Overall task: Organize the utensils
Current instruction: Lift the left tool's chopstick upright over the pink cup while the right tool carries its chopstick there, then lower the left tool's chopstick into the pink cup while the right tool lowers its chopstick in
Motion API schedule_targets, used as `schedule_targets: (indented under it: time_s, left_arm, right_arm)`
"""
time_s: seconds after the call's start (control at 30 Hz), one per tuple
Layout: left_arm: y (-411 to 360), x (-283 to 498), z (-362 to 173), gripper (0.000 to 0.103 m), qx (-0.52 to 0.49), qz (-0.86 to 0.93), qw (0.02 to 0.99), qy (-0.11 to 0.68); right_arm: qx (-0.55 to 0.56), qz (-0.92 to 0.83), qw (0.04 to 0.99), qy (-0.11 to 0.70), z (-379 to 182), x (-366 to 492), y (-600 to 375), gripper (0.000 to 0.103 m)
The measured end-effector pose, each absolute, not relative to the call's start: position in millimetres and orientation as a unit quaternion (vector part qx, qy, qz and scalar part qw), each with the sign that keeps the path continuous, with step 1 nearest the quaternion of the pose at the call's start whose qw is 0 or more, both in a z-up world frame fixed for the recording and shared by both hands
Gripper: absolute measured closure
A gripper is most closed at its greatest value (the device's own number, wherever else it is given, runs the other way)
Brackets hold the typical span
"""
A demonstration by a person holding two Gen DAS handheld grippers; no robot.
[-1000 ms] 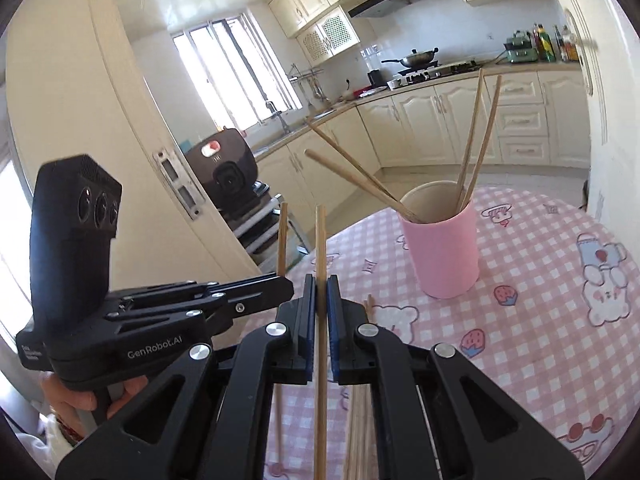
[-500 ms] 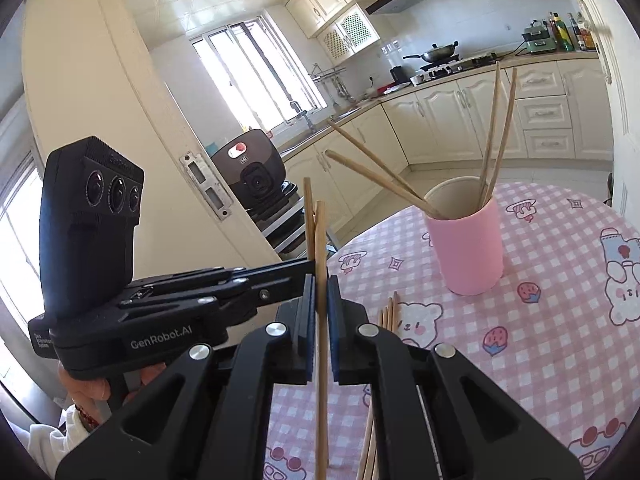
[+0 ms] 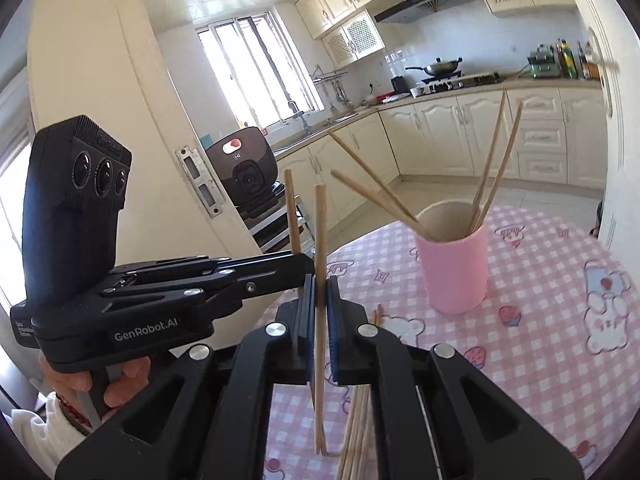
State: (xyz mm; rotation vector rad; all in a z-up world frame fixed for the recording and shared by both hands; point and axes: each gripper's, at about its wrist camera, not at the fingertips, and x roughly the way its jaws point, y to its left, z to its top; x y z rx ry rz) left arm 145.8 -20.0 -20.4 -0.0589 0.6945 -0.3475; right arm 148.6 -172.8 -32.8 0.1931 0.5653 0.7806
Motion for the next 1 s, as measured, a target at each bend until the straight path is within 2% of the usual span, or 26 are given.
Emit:
schedule_targets:
  time_s: [1.0]
  left_arm:
    - [-10.3,177.3,36.6,0.097,-0.026,-0.149,0.948,0.279]
  right_arm:
    - [0.026,0.308,0.929,0.202,11.5,186.8,-190.2,0.099]
